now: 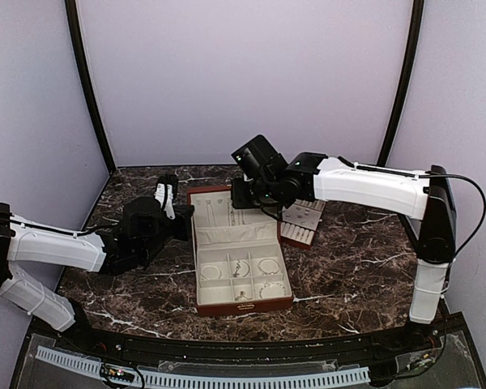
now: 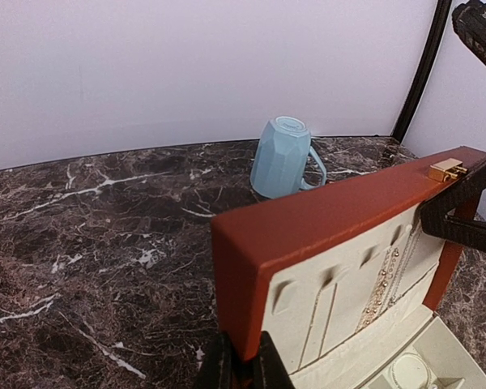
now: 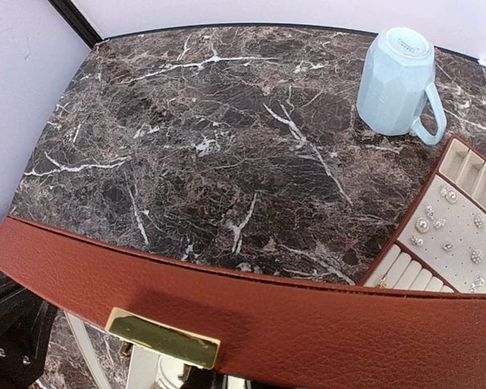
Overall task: Organize the mixed jewelry
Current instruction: Hang the necklace on the necklace hanger.
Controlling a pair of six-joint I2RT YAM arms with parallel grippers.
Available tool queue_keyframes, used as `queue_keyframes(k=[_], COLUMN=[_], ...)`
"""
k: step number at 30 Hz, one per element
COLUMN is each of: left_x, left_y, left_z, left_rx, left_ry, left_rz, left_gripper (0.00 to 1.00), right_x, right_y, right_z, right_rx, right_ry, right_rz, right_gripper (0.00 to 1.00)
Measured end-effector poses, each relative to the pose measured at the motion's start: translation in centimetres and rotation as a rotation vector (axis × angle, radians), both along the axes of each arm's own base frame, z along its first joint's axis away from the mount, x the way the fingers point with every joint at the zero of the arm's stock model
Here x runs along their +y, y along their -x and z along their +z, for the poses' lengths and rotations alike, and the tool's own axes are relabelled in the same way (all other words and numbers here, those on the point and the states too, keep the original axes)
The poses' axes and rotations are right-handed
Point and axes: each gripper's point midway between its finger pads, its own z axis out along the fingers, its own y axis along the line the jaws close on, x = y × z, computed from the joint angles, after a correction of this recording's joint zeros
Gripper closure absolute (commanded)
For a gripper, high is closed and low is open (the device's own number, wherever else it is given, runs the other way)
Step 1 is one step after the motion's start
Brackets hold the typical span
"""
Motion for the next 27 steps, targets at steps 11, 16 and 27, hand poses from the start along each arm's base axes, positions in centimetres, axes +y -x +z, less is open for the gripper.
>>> queue_keyframes(k=[11,16,27], left_x=[0.0,-0.4,-3.6], left_y=[0.0,0.3,2.3], left_z=[0.0,0.1,1.1], left_rx=[-0.001,-0.001,0.002], left_ry=[0.000,0.003,0.039], left_rz=[0.003,-0.010,-0.149], left_gripper=[0.91,0.84,0.72], right_x=[0.3,0.1,-3.6], right_y=[-0.1,0.3,-1.1], right_z=[0.1,0.3,0.3], right_rx=[-0.009,-0.008,-0.044], right_ry=[-0.020,-0.036,-0.014], right_rz=[0.003,0.013,-0.075], right_gripper=[0.78,0.71,0.64])
